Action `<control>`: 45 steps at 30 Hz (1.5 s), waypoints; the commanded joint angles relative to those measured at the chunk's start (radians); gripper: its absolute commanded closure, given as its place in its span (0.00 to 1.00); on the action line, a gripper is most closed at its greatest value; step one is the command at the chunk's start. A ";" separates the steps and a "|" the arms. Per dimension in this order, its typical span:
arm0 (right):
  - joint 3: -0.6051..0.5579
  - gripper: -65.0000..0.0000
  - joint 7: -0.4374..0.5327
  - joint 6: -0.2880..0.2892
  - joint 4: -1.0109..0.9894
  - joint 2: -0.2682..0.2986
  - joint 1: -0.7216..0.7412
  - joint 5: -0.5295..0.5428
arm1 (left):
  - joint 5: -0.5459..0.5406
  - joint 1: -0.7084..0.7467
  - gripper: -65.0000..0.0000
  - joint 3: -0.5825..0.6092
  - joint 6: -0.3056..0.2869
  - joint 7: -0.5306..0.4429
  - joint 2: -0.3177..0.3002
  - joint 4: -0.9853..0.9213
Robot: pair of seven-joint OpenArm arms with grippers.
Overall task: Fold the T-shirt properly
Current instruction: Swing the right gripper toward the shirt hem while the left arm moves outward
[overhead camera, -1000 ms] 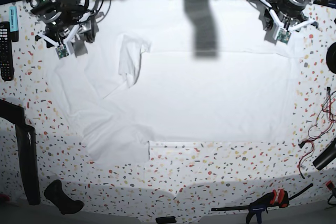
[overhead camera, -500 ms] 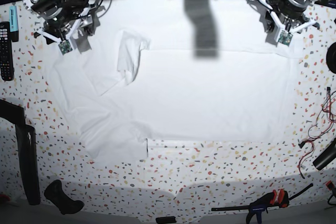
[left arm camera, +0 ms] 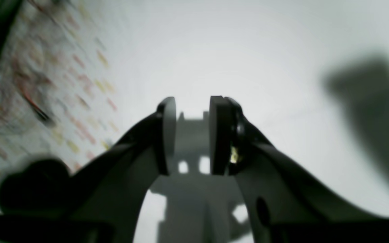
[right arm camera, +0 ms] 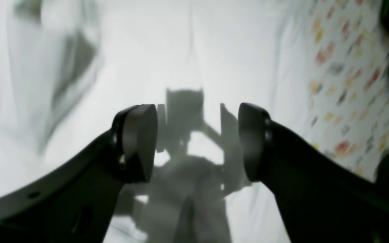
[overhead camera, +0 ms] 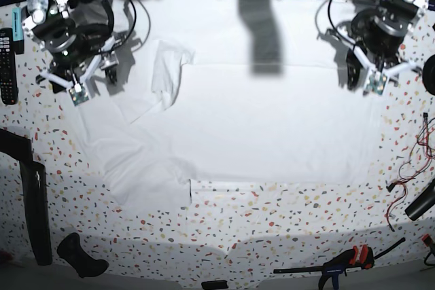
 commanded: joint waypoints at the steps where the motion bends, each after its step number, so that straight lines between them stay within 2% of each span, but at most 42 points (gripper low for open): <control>1: 0.006 0.43 0.023 -0.005 0.020 0.011 0.027 0.007 | 0.016 -0.024 0.75 -0.005 0.010 -0.014 -0.010 0.021; 11: 0.006 0.43 0.010 -0.005 0.020 0.011 0.231 0.089 | 0.027 -0.290 0.75 -0.005 0.009 0.045 -0.026 0.021; 15: 0.006 0.43 -0.013 -0.004 0.020 0.011 0.290 0.145 | 0.025 -0.356 0.75 -0.005 0.009 0.066 -0.076 0.021; 20: 0.006 0.43 -0.016 -0.004 0.020 0.011 0.338 0.156 | 0.024 -0.393 0.75 -0.005 0.010 0.069 -0.146 0.021; 30: 0.005 0.43 -0.050 -0.003 0.020 -0.001 0.448 0.216 | 0.023 -0.505 0.75 -0.005 0.010 0.051 -0.247 0.020; 33: 0.005 0.43 -0.063 -0.003 0.020 -0.033 0.493 0.222 | 0.002 -0.557 0.75 -0.005 0.010 0.064 -0.247 0.018; 38: 0.005 0.43 -0.095 0.003 0.020 -0.119 0.560 0.280 | -0.055 -0.657 0.75 -0.005 0.005 0.056 -0.248 -0.020; 42: 0.005 0.43 -0.101 0.007 0.020 -0.174 0.577 0.286 | -0.056 -0.765 0.75 -0.005 0.005 0.055 -0.248 -0.150; 45: 0.003 0.43 -0.110 0.019 0.020 -0.179 0.577 0.286 | -0.076 -0.863 0.75 -0.005 -0.002 0.056 -0.248 -0.280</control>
